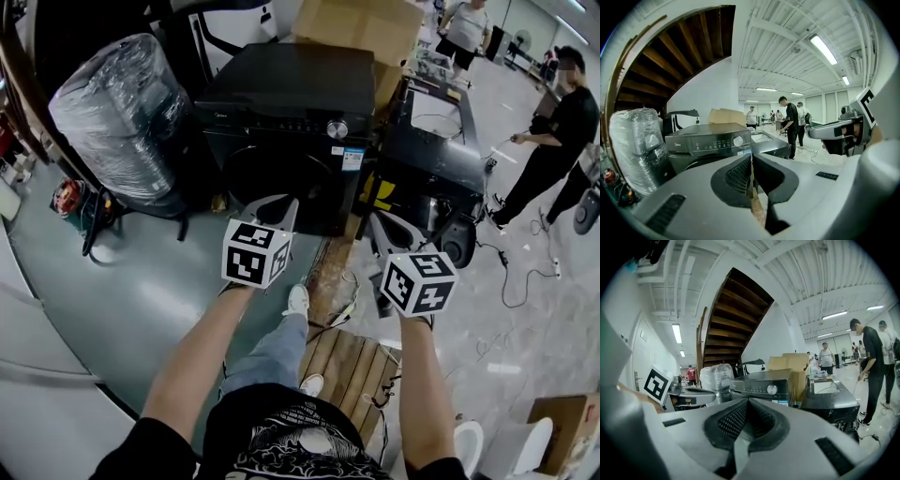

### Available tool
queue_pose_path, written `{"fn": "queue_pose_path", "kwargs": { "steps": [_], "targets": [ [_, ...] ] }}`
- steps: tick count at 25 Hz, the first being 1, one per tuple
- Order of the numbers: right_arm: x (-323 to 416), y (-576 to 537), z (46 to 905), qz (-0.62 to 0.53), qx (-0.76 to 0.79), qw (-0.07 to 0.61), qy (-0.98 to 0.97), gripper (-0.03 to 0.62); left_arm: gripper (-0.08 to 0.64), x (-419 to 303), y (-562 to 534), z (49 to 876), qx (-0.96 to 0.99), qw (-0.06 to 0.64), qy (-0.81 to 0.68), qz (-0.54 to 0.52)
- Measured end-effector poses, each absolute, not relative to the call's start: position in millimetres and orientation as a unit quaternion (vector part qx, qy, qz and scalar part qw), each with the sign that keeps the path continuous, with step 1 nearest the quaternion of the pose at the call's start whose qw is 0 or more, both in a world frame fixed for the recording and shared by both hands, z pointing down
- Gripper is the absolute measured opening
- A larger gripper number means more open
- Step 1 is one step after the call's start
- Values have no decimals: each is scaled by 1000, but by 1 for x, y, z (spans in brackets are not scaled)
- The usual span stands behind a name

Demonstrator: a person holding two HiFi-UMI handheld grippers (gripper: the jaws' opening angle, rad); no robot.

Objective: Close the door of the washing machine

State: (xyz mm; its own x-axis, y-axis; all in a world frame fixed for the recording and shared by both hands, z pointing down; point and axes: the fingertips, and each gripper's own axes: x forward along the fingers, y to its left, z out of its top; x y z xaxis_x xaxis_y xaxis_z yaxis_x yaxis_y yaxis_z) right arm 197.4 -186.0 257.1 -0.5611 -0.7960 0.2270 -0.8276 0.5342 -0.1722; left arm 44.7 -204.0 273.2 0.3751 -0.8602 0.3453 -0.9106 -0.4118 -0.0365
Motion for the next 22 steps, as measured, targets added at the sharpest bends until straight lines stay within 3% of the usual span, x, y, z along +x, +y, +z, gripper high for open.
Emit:
{"fn": "queue_pose_path", "kwargs": {
  "steps": [22],
  "targets": [
    [201, -174, 238, 105, 478, 59, -870, 20, 26, 40, -188, 258, 819, 59, -552, 147]
  ]
}}
